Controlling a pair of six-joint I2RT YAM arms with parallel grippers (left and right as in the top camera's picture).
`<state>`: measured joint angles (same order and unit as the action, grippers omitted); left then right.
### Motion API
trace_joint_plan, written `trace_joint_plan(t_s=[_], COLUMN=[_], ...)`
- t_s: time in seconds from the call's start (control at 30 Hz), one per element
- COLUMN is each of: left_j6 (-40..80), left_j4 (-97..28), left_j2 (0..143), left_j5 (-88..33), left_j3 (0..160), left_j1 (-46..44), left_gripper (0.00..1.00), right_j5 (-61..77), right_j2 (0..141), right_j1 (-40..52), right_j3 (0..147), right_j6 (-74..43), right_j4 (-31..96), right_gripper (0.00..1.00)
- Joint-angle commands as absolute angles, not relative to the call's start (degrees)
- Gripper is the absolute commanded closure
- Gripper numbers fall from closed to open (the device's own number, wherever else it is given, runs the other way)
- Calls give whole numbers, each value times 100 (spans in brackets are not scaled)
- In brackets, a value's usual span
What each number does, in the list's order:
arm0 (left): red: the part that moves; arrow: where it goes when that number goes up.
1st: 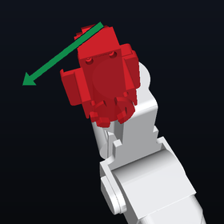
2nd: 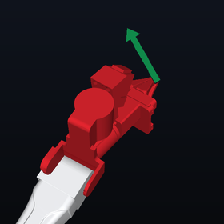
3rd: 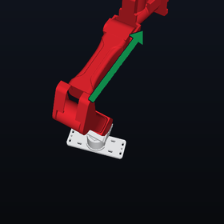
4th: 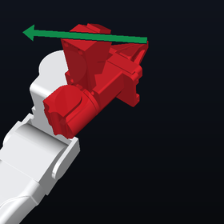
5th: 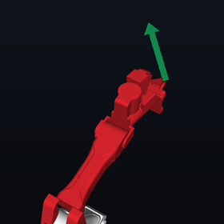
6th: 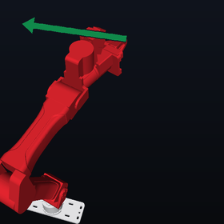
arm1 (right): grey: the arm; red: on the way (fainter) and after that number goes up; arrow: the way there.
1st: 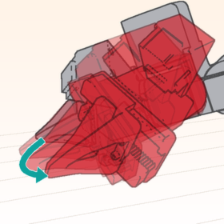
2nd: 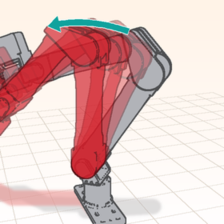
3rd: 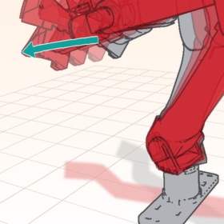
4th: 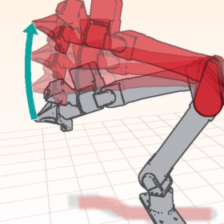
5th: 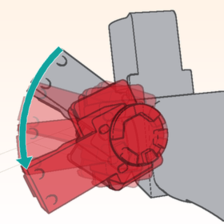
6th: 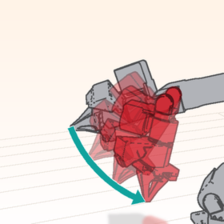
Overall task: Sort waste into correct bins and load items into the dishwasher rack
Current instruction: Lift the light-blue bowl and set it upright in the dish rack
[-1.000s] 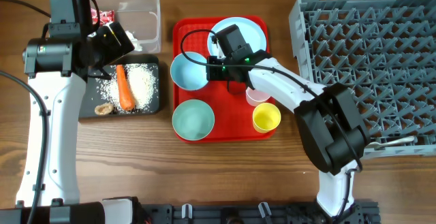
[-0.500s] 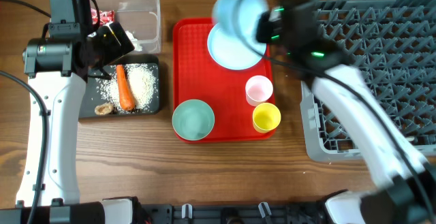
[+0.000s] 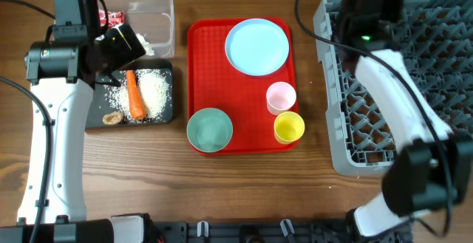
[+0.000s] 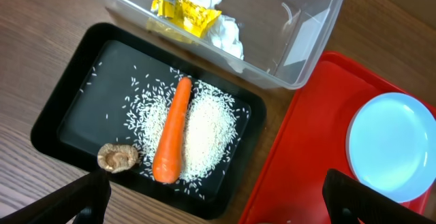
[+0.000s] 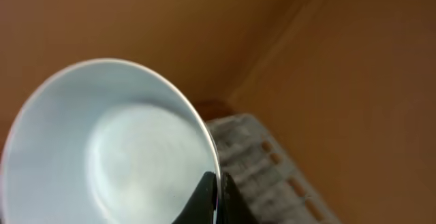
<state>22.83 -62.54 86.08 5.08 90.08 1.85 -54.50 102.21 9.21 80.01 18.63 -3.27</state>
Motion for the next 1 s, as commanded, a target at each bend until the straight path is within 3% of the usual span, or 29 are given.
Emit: trace_joint_plan(t_s=[0.0,0.2,0.97], left_j6=[2290,2290,2290], left_j4=[-6239,-6239,-6239], left_j2=[8593,8593,8593], left_j5=[582,582,582], left_j3=[9035,9035,9035], left_j1=[204,204,204], left_gripper=[0,0,0], right_j5=[-6294,-6342,-5411], right_j2=[10956,11461,11500], right_j1=[915,915,913], right_j3=[8040,8040,8014], right_j6=[3793,4268,4246], right_j4=[-989,-1452,-1026], right_gripper=[96,96,96])
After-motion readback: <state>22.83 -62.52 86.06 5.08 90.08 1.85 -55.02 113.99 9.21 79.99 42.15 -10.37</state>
